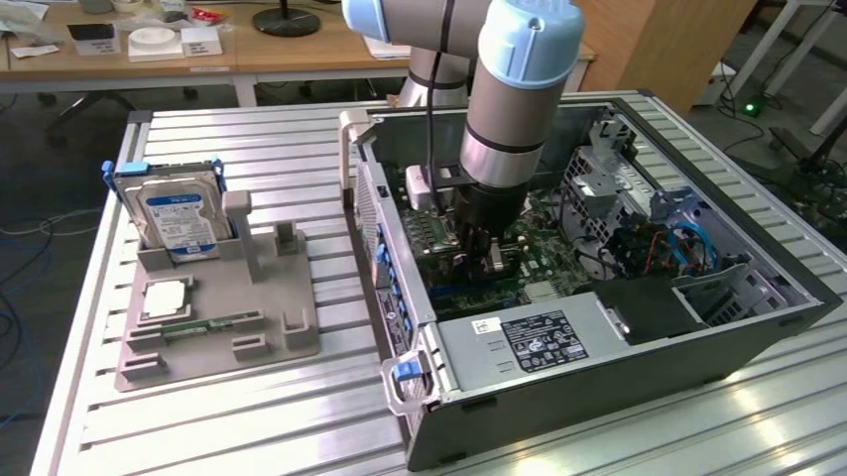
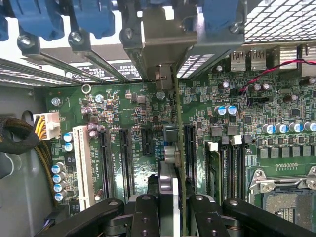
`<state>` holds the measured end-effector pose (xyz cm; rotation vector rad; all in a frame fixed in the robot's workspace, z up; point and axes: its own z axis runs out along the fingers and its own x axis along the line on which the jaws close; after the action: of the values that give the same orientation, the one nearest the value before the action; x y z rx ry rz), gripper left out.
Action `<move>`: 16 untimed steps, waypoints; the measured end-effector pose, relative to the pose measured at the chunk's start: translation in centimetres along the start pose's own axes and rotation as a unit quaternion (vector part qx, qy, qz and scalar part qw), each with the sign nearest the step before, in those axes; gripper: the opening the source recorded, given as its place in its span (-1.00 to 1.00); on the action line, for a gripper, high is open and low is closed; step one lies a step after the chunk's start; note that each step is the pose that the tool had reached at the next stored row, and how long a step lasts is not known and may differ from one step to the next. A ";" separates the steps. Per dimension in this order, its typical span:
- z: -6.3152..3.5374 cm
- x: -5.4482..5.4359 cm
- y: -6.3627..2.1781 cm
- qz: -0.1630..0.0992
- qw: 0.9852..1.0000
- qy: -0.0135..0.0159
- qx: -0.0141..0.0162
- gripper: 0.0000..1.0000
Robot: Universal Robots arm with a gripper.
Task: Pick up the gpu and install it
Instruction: 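Insert the gpu into the slot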
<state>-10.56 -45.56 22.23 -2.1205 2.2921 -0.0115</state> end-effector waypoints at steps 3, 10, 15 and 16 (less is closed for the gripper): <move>0.00 0.0 0.00 0.000 1.000 0.000 0.000 -0.44; -0.01 0.0 0.00 0.000 1.000 0.000 0.000 -0.44; -0.01 0.0 0.00 0.000 1.000 0.000 0.000 -0.44; -0.04 0.0 0.00 0.000 1.000 0.000 0.000 -0.44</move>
<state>-10.57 -45.58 22.27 -2.1205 2.2920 -0.0115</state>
